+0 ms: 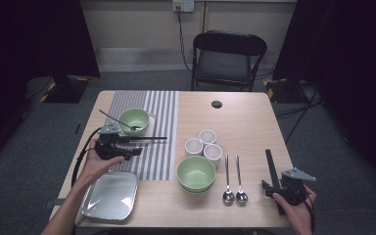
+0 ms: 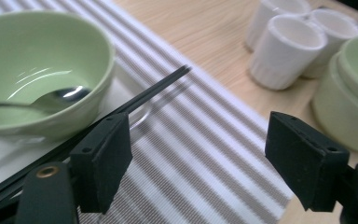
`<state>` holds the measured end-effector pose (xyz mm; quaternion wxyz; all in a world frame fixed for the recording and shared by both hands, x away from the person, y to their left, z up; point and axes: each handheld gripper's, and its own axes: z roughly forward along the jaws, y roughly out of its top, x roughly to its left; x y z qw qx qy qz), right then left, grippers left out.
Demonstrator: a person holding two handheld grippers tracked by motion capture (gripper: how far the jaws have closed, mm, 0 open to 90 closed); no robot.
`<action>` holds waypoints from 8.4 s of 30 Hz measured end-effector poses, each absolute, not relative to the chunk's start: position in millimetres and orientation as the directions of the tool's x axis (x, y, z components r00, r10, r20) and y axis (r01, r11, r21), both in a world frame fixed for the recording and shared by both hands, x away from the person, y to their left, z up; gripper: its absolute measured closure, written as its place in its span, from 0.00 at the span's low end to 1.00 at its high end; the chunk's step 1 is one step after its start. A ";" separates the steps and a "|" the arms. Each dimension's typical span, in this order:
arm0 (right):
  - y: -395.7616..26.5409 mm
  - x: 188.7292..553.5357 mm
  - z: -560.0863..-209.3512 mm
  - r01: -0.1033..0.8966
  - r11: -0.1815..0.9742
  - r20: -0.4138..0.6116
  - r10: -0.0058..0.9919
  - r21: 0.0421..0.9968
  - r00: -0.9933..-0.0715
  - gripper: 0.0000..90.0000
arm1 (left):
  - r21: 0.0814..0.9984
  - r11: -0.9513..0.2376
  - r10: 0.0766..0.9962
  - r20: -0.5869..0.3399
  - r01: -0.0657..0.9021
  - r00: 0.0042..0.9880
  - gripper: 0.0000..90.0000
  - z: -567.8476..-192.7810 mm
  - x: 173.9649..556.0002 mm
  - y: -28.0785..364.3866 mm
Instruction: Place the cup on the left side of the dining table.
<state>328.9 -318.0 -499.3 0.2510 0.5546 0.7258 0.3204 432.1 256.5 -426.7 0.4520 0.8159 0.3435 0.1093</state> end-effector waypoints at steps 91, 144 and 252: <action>-317.0 331.3 -499.4 0.642 0.193 -0.009 0.961 0.742 -0.277 0.18 | 0.674 -0.510 0.546 -0.225 0.534 0.807 0.76 -458.3 495.0 97.9; -316.9 331.4 -499.4 0.641 0.194 -0.010 0.960 0.742 -0.279 0.18 | 0.805 -0.363 0.587 -0.194 0.469 0.786 0.92 -399.8 467.4 173.4; -315.5 332.4 -499.4 0.644 0.188 -0.008 0.962 0.742 -0.272 0.18 | 0.808 -0.241 0.746 -0.199 0.537 0.635 0.26 -417.5 460.8 276.5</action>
